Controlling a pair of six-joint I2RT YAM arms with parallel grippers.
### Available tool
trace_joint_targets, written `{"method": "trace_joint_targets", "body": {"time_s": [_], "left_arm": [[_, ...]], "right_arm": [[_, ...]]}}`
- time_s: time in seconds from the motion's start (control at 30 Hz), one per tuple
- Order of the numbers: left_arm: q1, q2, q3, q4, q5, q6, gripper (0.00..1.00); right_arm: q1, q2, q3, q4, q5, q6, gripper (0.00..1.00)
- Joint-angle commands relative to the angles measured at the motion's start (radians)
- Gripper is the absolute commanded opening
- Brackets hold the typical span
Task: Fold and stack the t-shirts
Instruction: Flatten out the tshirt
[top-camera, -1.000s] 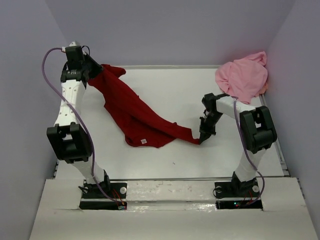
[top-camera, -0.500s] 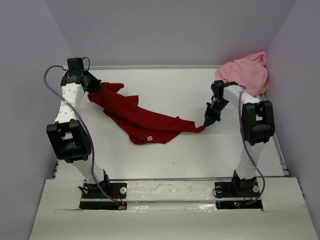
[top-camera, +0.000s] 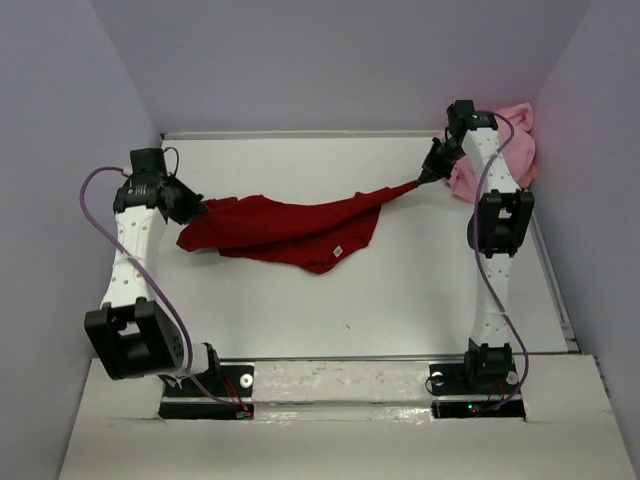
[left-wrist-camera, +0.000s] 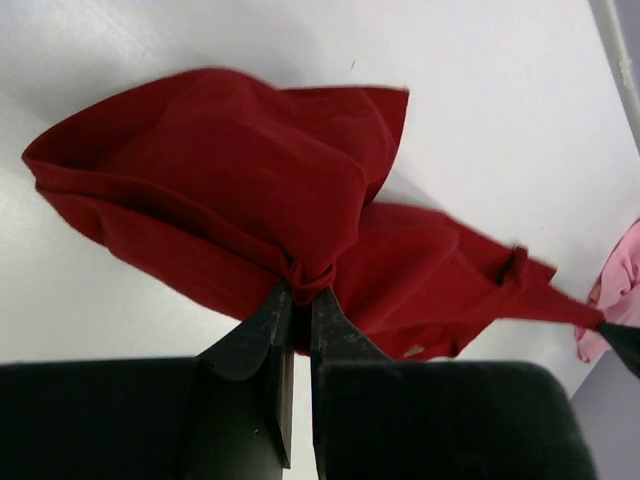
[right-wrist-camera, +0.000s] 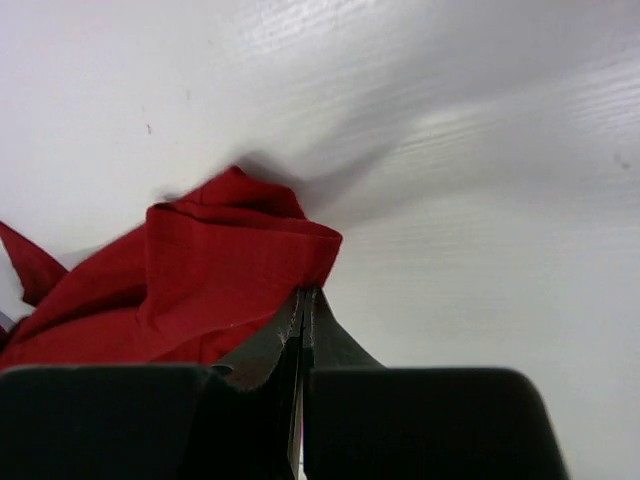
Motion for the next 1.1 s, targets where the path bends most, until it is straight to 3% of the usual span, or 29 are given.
{"method": "trace_joint_targets", "body": {"time_s": [0.0, 0.43, 0.47, 0.57, 0.6, 0.7, 1.07], "left_arm": [[-0.002, -0.155, -0.13, -0.055, 0.006, -0.05, 0.0], [-0.002, -0.276, -0.332, -0.106, 0.132, -0.021, 0.03], [-0.002, -0.27, -0.344, -0.11, 0.147, -0.008, 0.07], [-0.003, -0.25, -0.379, -0.118, 0.192, 0.012, 0.45], [-0.003, -0.248, -0.372, -0.12, 0.192, 0.016, 0.68], [-0.005, -0.277, -0.331, -0.123, 0.162, 0.0, 0.85], [-0.003, -0.23, -0.255, -0.14, 0.155, 0.025, 0.87]], "right_arm": [[-0.042, 0.039, 0.079, -0.063, -0.032, 0.032, 0.0], [-0.042, -0.091, -0.22, -0.031, -0.039, -0.039, 0.0], [-0.042, -0.101, -0.245, -0.028, -0.039, -0.043, 0.0], [-0.042, -0.125, -0.322, -0.003, -0.034, -0.052, 0.0], [-0.042, -0.136, -0.337, 0.001, -0.039, -0.052, 0.0], [-0.042, -0.135, -0.331, 0.003, -0.046, -0.052, 0.0], [-0.042, -0.102, -0.267, -0.017, -0.049, -0.051, 0.0]]}}
